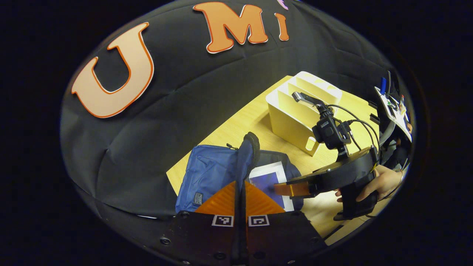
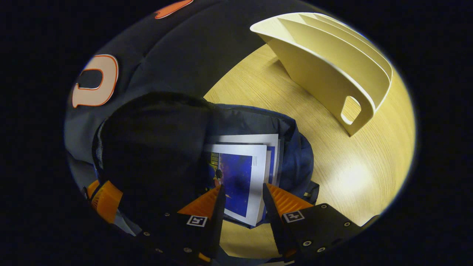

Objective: Open the schoolbag, grab two books from the bookshelf and put them into the schoolbag.

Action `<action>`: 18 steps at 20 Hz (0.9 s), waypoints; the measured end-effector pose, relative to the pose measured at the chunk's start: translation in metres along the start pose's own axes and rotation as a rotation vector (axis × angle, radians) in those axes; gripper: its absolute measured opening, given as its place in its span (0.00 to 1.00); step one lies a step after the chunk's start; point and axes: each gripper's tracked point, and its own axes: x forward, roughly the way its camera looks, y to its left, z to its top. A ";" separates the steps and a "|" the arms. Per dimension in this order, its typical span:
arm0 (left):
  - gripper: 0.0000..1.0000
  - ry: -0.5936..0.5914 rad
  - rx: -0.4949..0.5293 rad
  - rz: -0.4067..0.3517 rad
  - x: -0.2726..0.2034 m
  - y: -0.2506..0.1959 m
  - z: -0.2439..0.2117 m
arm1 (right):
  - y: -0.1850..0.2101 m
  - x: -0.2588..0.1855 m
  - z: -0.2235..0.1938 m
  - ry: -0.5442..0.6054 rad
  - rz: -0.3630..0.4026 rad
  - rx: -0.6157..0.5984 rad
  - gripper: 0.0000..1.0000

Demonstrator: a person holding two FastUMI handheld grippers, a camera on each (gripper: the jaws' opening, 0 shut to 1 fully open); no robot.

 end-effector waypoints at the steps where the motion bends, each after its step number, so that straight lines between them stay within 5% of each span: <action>1: 0.00 -0.004 -0.006 0.002 0.000 0.004 -0.001 | -0.006 -0.004 0.004 -0.010 -0.008 -0.015 0.59; 3: 0.00 -0.005 -0.017 0.001 -0.002 0.003 -0.001 | -0.025 -0.018 0.012 -0.032 -0.025 -0.041 0.60; 4: 0.01 -0.006 -0.016 0.002 -0.002 0.002 -0.001 | -0.034 -0.027 0.021 -0.054 -0.032 -0.058 0.43; 5: 0.00 -0.009 -0.015 0.001 -0.001 0.000 -0.001 | -0.047 -0.037 0.029 -0.071 -0.042 -0.074 0.60; 6: 0.00 -0.012 -0.019 -0.001 -0.001 -0.003 0.000 | -0.059 -0.048 0.035 -0.079 -0.047 -0.085 0.60; 7: 0.00 -0.011 -0.022 -0.005 -0.001 -0.006 0.000 | -0.072 -0.061 0.040 -0.084 -0.053 -0.096 0.43; 8: 0.00 -0.008 -0.029 -0.005 0.000 -0.010 0.000 | -0.086 -0.075 0.046 -0.094 -0.067 -0.111 0.60; 13: 0.01 -0.002 -0.078 0.004 0.002 -0.033 -0.005 | -0.146 -0.129 0.062 -0.114 -0.123 -0.147 0.60; 14: 0.09 0.005 -0.088 0.011 0.002 -0.039 -0.007 | -0.156 -0.138 0.065 -0.111 -0.129 -0.156 0.59; 15: 0.01 0.013 -0.100 0.022 0.004 -0.044 -0.011 | -0.167 -0.146 0.069 -0.110 -0.140 -0.169 0.60; 18: 0.01 0.036 -0.136 0.069 0.012 -0.054 -0.018 | -0.193 -0.168 0.082 -0.098 -0.151 -0.189 0.59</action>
